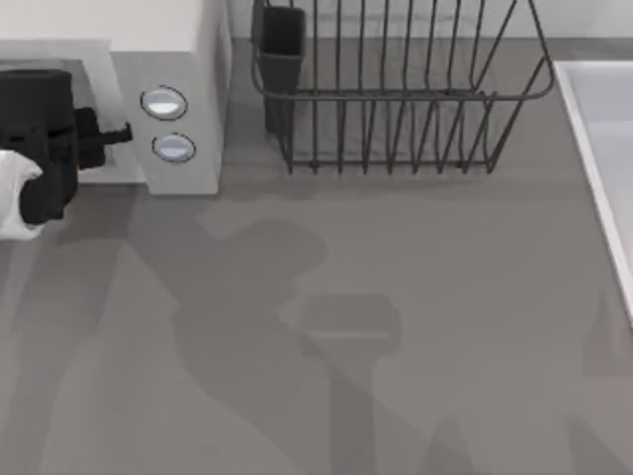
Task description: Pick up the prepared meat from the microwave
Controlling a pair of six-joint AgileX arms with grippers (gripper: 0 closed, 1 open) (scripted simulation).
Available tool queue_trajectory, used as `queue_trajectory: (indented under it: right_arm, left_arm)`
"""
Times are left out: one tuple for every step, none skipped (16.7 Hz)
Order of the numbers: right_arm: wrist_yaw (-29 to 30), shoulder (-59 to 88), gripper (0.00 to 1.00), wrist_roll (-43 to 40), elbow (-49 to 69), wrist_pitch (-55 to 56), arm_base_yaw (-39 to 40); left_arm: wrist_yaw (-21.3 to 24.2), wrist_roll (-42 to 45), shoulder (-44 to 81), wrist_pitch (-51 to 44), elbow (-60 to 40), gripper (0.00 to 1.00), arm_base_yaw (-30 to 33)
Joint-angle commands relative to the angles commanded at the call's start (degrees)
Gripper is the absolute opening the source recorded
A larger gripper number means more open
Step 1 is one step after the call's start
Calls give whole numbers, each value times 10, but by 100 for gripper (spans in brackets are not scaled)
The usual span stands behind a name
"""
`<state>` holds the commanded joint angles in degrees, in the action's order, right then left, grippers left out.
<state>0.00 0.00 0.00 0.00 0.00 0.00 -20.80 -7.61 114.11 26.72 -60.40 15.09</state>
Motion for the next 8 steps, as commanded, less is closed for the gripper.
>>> queue_trajectory:
  right_arm:
    - [0,0,100,0,0,0,0]
    - [0,0,100,0,0,0,0]
    - [0,0,100,0,0,0,0]
    - [0,0,100,0,0,0,0]
    - [0,0,100,0,0,0,0]
    - [0,0,100,0,0,0,0]
    - [0,0,100,0,0,0,0]
    - [0,0,100,0,0,0,0]
  left_arm:
    - [-29,-15,-25,-14,12,0,49]
    - [-58,-30,-52,-28,25,0,97]
    - [-87,-45,-79,-43,39,0,144]
    - [-114,-59,-105,-57,52,0,188]
    - [-140,-73,-131,-70,64,0,227]
    - [-164,-85,-154,-82,76,0,260]
    - [-184,-96,-175,-93,86,0,287]
    - [-201,-105,-192,-102,95,0,308]
